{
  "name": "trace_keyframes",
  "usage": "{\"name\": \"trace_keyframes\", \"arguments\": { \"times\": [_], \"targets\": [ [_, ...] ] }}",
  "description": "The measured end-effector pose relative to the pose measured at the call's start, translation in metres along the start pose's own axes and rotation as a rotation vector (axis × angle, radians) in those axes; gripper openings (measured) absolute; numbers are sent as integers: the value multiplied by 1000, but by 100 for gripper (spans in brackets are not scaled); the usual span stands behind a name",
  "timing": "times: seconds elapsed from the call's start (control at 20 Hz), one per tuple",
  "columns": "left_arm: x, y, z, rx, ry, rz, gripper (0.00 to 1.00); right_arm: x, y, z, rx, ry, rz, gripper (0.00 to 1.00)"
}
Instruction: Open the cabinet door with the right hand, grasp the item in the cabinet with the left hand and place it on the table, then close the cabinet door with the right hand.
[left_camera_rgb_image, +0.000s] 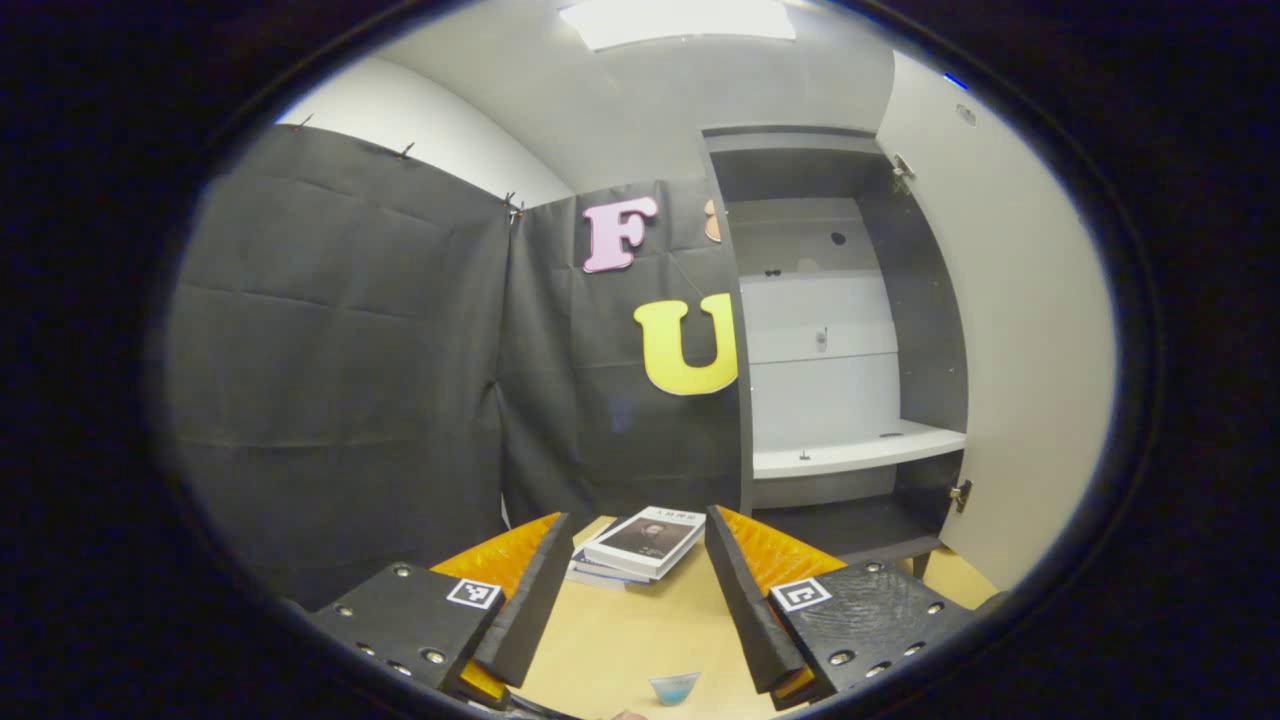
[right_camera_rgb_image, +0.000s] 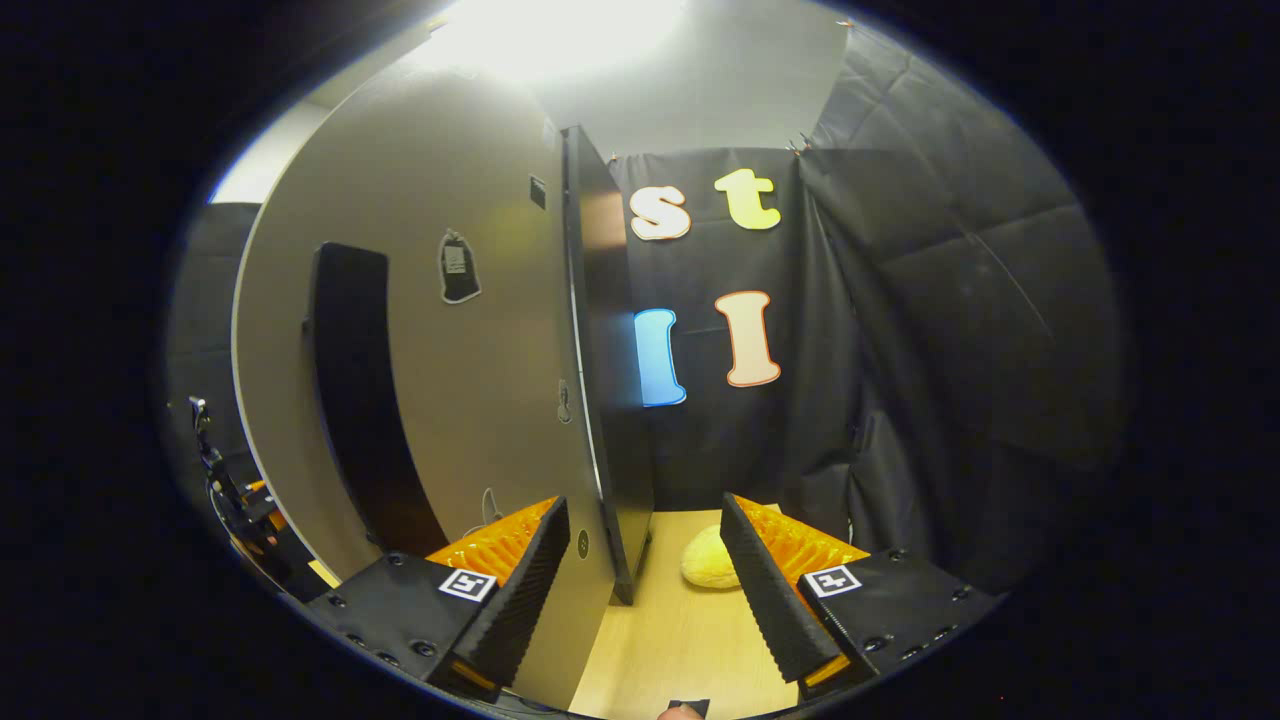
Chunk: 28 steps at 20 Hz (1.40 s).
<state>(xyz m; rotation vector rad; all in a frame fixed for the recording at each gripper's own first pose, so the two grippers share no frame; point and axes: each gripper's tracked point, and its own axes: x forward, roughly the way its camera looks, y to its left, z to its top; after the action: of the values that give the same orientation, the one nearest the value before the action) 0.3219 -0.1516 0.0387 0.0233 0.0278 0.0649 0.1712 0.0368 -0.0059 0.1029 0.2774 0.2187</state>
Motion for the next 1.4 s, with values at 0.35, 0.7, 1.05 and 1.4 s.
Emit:
{"name": "trace_keyframes", "arguments": {
  "times": [0.35, 0.7, 1.05, 1.4],
  "targets": [
    [3, -6, 1, -56, -3, -57, 80, -5, 27, -8, 93, 5, -29, 84],
    [3, -3, -2, -54, -10, -59, 83, 11, 105, -10, 39, -1, 74, 92],
    [2, 8, -8, -81, 14, -27, 83, 43, 154, -15, 42, -4, 144, 84],
    [1, 23, -13, -83, 31, 20, 83, 75, 185, -15, 62, -12, 156, 92]
  ]
}}
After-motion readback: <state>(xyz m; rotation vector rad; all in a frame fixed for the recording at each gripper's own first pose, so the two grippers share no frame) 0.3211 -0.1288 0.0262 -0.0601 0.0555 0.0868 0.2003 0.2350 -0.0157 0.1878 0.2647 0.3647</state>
